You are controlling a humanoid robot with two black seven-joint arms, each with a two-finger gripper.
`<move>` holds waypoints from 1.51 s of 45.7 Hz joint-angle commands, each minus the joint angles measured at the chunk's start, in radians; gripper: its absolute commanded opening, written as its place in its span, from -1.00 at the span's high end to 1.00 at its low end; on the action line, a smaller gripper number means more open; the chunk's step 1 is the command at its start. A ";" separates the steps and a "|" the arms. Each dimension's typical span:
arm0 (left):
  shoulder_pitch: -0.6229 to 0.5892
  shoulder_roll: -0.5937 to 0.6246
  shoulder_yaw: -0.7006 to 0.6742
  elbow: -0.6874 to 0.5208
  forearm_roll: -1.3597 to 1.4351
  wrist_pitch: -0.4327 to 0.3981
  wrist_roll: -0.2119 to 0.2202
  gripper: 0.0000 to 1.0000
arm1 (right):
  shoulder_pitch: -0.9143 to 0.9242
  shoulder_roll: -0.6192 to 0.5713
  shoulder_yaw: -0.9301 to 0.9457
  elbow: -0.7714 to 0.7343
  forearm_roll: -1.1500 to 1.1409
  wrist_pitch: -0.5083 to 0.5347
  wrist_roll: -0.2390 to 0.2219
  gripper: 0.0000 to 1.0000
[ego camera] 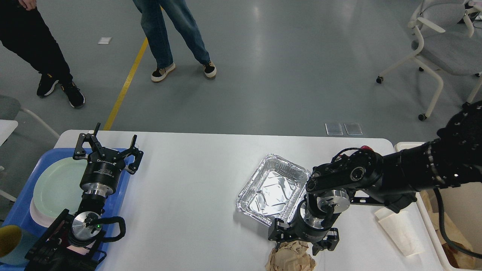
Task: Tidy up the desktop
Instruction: 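Grasp the crumpled tan paper with the right gripper and lift it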
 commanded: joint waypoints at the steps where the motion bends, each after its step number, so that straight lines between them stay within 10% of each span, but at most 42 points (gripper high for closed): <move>1: 0.000 0.000 -0.001 0.000 0.000 0.000 -0.002 -0.93 | -0.048 0.044 -0.001 -0.058 0.000 -0.002 -0.002 -0.96; 23: 0.000 0.000 -0.001 0.000 0.000 0.000 0.000 -0.93 | -0.122 0.110 -0.007 -0.118 -0.017 0.003 0.001 -0.90; 39: 0.000 0.000 0.001 0.000 0.000 0.000 0.000 -0.93 | -0.125 0.127 -0.015 -0.127 -0.012 0.041 0.000 1.00; 64: 0.000 0.000 0.001 0.000 0.000 0.000 0.000 -0.93 | 0.111 0.070 -0.154 -0.051 0.162 0.200 0.017 1.00; 69: 0.000 0.000 0.001 0.000 0.000 0.000 0.000 -0.93 | 0.295 0.032 -0.295 0.061 0.247 0.236 0.087 1.00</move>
